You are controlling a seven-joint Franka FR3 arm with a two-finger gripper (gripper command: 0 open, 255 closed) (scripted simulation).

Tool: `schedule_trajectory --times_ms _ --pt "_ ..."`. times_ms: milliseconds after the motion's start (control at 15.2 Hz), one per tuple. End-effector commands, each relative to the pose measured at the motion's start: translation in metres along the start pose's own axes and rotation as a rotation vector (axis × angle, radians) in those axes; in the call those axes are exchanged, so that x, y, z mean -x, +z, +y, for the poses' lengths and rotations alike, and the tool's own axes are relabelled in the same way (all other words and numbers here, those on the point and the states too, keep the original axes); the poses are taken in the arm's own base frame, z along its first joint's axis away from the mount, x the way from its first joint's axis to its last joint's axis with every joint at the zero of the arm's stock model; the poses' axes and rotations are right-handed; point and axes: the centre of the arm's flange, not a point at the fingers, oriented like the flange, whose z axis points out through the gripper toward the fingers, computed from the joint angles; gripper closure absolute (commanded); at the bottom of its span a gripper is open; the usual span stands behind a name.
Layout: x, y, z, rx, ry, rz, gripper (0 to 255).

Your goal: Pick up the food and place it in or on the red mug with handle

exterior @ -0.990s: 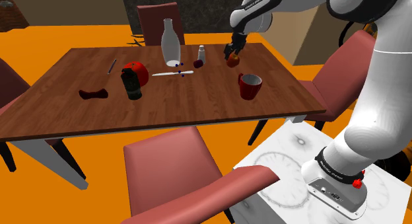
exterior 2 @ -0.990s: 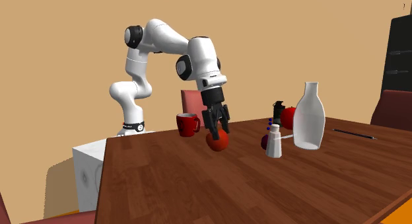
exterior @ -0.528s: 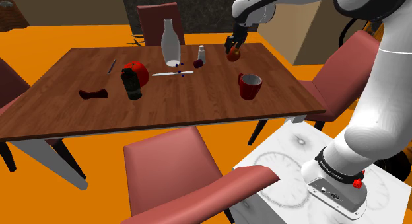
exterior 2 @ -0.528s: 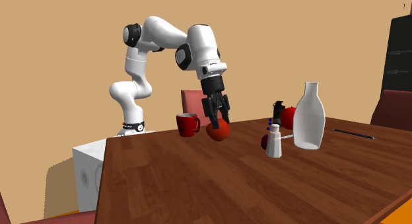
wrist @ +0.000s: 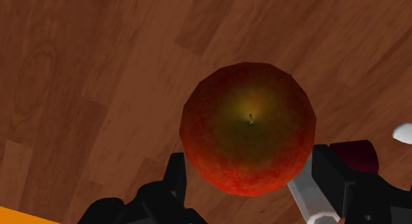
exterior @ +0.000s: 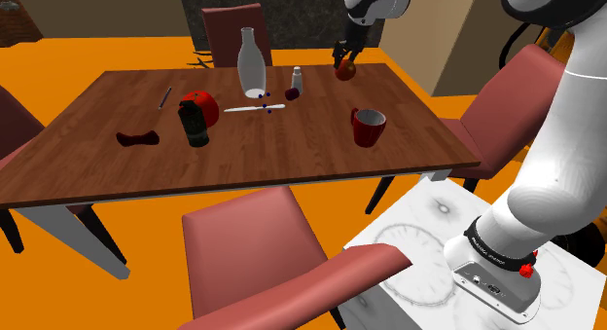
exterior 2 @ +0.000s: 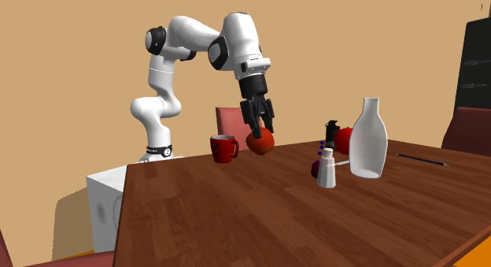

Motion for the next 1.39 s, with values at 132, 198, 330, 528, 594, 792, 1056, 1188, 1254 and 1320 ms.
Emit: schedule_trajectory --times_ms 132,198,330,528,594,792,1056,1188,1254,1320 --pt "-0.005 -0.021 -0.001 0.0 0.0 0.0 255" --pt "-0.006 -0.026 -0.001 0.0 0.0 0.0 255" --pt "-0.009 -0.036 -0.001 0.0 0.0 0.0 255" --pt "-0.013 -0.052 -0.001 0.0 0.0 0.0 255" --pt "-0.014 -0.057 -0.001 0.0 0.0 0.0 255" --pt "-0.018 -0.07 -0.001 0.0 0.0 0.0 255" --pt "0.024 -0.085 -0.03 0.0 0.0 0.0 255" --pt "0.045 -0.092 -0.044 0.0 0.0 0.0 255" --pt "0.055 -0.096 -0.051 0.0 0.0 0.0 255" --pt "0.066 -0.1 -0.058 0.0 0.0 0.0 255"
